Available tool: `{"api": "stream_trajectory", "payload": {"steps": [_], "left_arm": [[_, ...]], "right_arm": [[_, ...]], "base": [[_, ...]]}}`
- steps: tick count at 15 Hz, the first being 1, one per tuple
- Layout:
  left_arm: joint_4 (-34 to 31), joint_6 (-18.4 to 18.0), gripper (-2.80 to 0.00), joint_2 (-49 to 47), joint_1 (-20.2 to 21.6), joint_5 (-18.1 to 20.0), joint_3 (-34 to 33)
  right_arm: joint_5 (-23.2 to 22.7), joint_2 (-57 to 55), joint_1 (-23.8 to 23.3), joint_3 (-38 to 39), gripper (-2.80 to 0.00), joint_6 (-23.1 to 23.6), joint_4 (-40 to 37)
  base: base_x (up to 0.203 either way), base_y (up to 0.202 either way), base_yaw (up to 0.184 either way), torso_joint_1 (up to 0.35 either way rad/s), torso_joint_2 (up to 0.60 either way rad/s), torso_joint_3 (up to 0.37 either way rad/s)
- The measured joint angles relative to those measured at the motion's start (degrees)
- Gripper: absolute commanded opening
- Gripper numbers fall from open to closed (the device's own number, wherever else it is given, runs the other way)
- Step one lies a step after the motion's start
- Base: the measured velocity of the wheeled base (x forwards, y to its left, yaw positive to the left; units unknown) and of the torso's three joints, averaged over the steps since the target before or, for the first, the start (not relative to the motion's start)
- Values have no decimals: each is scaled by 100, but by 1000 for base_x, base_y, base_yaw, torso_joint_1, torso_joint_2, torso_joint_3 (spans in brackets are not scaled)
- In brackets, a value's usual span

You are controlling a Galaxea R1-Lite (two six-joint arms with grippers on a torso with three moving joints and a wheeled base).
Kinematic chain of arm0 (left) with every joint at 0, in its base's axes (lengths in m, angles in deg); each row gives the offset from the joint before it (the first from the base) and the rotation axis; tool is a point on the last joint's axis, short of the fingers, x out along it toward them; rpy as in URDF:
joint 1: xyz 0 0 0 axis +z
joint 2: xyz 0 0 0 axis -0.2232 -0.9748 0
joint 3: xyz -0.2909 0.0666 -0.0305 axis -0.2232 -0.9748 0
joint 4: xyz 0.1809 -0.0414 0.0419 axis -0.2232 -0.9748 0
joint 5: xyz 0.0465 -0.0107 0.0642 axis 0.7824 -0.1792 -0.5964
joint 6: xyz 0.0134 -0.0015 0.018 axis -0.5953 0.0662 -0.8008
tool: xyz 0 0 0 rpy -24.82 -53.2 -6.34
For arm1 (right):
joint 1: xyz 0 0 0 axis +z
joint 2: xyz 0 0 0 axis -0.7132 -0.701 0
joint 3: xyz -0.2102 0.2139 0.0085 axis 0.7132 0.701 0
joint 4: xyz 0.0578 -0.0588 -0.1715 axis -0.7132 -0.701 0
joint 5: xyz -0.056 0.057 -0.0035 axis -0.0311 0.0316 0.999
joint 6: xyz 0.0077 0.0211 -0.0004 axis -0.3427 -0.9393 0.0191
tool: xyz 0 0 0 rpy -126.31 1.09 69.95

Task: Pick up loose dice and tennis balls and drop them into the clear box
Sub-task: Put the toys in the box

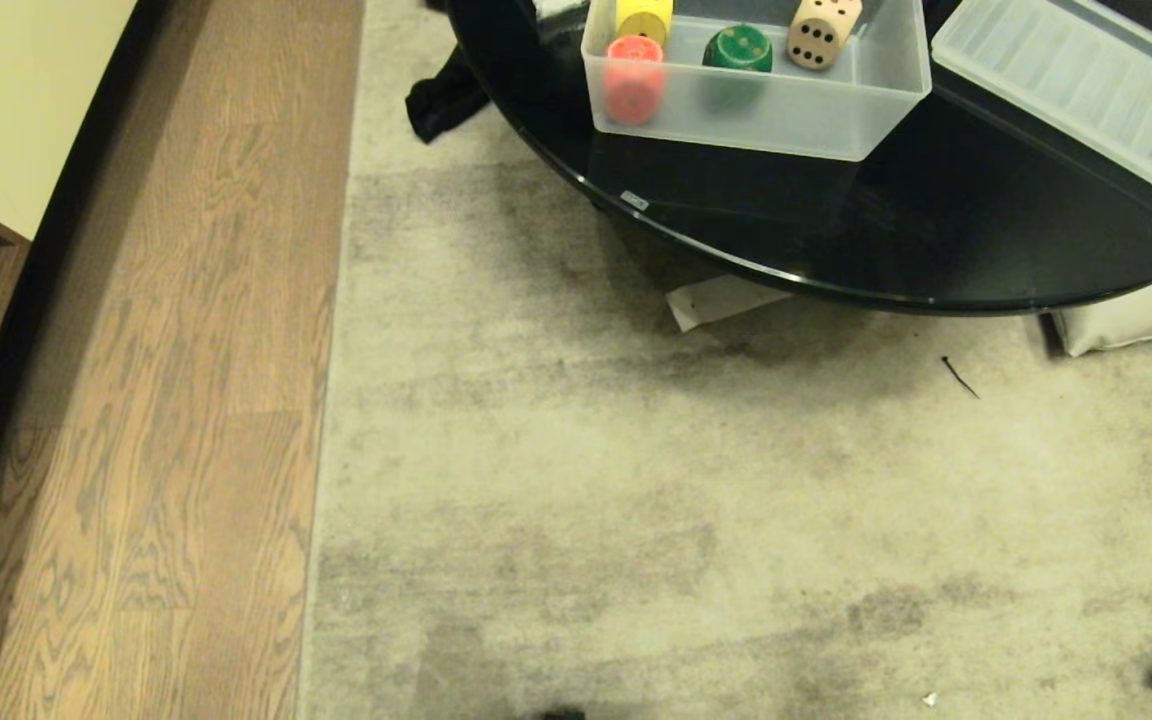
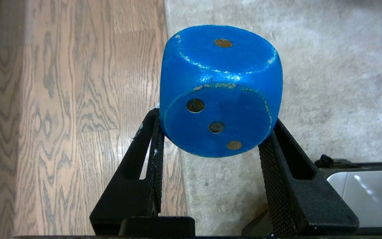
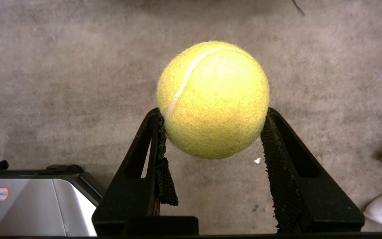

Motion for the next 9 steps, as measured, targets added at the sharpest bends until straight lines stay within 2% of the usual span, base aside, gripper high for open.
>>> {"api": "stream_trajectory", "payload": {"steps": [9], "left_arm": [[2,3,-280,0,0,-3,0]], "right_arm": [[-1,0,0,0,-280,0,0]], "base": [[0,0,0,4,1,200]]}}
